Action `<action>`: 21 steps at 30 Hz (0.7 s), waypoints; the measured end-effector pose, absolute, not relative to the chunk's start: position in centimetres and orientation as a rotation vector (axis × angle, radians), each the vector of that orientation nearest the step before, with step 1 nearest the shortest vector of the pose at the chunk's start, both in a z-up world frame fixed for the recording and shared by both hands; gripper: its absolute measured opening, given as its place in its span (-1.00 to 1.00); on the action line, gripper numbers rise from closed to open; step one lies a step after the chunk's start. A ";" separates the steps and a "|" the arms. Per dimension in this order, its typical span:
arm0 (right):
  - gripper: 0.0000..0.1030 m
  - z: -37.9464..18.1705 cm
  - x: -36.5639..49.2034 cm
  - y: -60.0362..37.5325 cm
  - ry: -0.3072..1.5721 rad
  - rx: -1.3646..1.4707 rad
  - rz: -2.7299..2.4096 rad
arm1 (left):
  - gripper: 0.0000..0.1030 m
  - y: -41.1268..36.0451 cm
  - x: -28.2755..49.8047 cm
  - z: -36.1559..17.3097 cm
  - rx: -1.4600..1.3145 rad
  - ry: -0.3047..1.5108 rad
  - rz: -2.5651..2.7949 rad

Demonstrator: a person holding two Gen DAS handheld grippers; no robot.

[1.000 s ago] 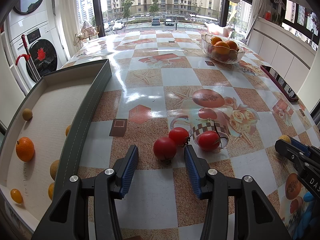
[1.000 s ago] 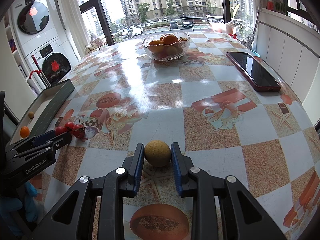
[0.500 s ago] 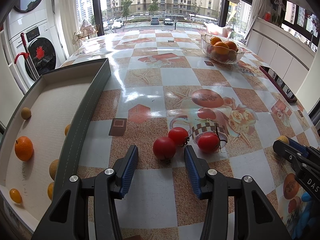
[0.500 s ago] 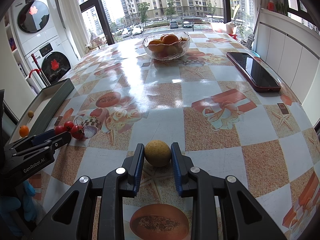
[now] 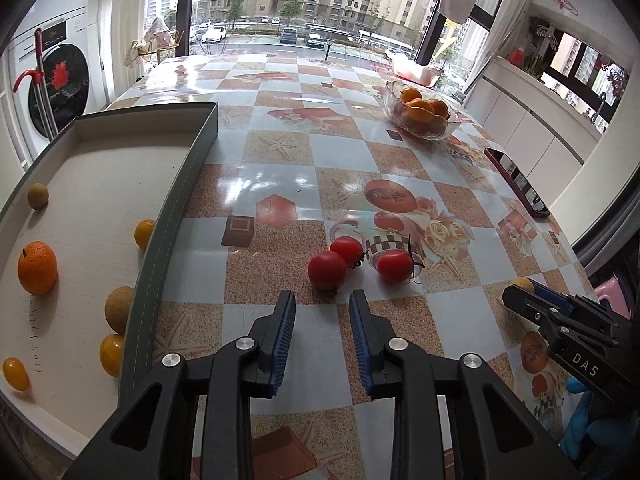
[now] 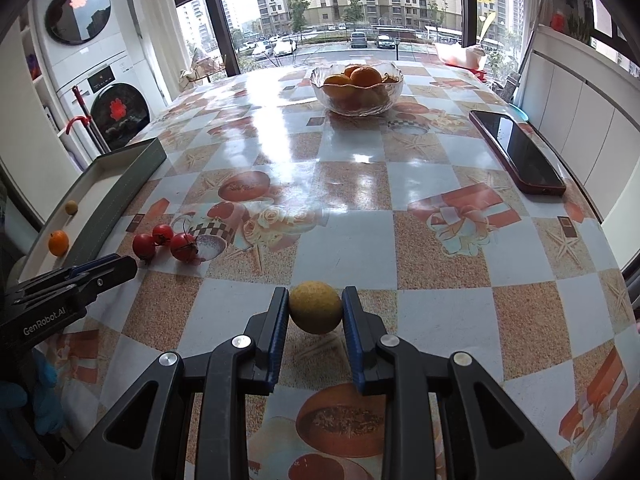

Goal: Organize fruits
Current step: 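Position the open left tool around a red tomato while the right tool holds the yellow-green fruit, then close the left tool on the red tomato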

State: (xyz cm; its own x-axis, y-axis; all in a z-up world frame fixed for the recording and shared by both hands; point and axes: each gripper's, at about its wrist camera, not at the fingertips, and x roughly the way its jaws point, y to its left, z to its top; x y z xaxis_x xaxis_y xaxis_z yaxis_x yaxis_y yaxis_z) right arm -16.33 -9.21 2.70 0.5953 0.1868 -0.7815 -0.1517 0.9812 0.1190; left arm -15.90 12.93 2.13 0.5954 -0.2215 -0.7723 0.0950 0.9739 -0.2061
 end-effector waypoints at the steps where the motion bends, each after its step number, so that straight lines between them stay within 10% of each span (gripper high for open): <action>1: -0.43 2.7 -16.4 -9.2 0.913 0.040 0.196 | -0.42 12.9 -15.8 2.2 -0.144 0.913 -0.184; 4: -0.43 2.3 -16.3 -9.5 0.921 0.048 0.190 | -0.39 12.8 -15.1 2.2 -0.126 0.919 -0.193; 7: -0.43 1.8 -16.2 -10.0 0.934 0.075 0.188 | 0.34 12.3 -14.6 2.2 -0.078 0.910 -0.184; 14: -0.43 1.9 -16.2 -10.1 0.923 0.088 0.193 | 0.34 11.3 -13.3 1.5 -0.019 0.936 -0.192; 21: -0.43 1.9 -16.2 -10.2 0.924 0.098 0.197 | -0.54 11.8 -12.7 1.2 -0.077 0.955 -0.237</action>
State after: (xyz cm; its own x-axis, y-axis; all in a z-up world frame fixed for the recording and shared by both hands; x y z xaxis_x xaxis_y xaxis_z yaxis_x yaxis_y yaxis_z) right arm -16.18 -10.15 1.87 0.5862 0.2110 -0.7822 -0.1272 0.9775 0.1683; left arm -12.73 11.83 1.24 0.5539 -0.2341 -0.7990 0.1660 0.9714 -0.1696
